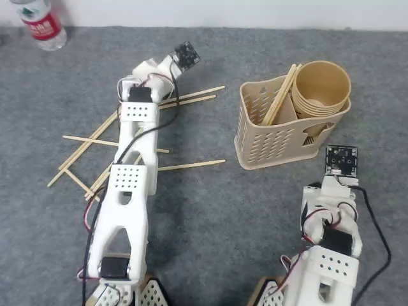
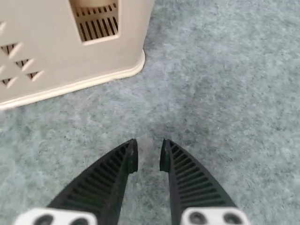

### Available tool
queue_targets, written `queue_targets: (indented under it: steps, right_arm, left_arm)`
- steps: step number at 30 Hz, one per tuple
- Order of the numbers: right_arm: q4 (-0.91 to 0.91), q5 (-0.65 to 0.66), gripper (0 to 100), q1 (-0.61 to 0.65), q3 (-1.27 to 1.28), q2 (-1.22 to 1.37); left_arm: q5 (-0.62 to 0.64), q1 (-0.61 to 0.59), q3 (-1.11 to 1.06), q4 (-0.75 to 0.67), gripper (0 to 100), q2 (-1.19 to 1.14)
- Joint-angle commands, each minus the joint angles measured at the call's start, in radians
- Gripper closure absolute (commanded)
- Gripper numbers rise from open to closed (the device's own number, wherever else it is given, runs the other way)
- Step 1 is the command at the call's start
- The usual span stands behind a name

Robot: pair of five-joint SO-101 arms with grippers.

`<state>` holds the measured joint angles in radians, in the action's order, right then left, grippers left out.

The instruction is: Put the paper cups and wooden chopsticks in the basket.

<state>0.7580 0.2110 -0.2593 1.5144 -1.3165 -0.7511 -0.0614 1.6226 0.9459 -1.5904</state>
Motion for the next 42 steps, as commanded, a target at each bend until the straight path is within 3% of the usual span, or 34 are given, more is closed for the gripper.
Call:
queue_targets:
  steps: [1,8,11,18,26,32,38,42]
  right_arm:
    - [-0.022,0.012,90.2,0.005,-0.003,-0.01]
    - [-0.022,0.012,90.2,0.005,-0.003,-0.01]
    - [-0.022,0.012,90.2,0.005,-0.003,-0.01]
    - [-0.022,0.011,90.2,0.004,-0.003,-0.01]
    - [-0.022,0.011,90.2,0.004,-0.003,-0.01]
    - [-0.022,0.011,90.2,0.002,-0.003,-0.01]
    - [-0.022,0.011,90.2,0.002,-0.003,-0.01]
    - [-0.022,0.011,90.2,0.004,-0.003,-0.01]
  left_arm:
    - [-0.051,-0.034,0.018,0.18,87,0.034]
    - [-0.284,-0.032,0.022,0.68,87,0.132]
    - [-0.325,-0.025,0.015,0.816,88,0.181]
    - [-0.313,-0.034,-0.222,0.815,98,0.345]
    - [-0.453,0.094,-0.906,0.792,98,0.806]
    - [-0.295,0.104,-0.947,0.611,98,1.026]
    - [-0.158,0.087,-0.967,0.328,99,0.984]
    - [-0.19,0.064,-0.99,0.382,99,0.898]
